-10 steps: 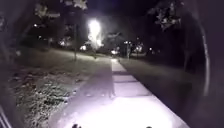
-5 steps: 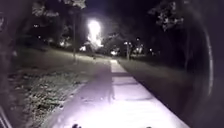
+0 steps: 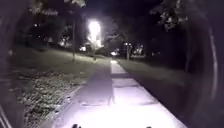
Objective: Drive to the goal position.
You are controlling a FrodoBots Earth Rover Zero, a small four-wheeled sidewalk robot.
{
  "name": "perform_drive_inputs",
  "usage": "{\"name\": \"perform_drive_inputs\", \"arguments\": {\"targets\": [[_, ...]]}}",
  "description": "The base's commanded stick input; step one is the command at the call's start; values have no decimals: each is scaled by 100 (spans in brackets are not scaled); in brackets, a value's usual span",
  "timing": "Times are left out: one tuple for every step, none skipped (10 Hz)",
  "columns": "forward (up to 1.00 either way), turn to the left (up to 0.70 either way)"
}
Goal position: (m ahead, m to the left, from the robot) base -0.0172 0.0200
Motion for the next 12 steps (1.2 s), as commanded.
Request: {"name": "perform_drive_inputs", "arguments": {"targets": [[23, 0], [18, 0], [13, 0], [11, 0], [30, 0], [30, 0], [30, 0], [30, 0], [30, 0], [30, 75], [30, 68], [30, 18]]}}
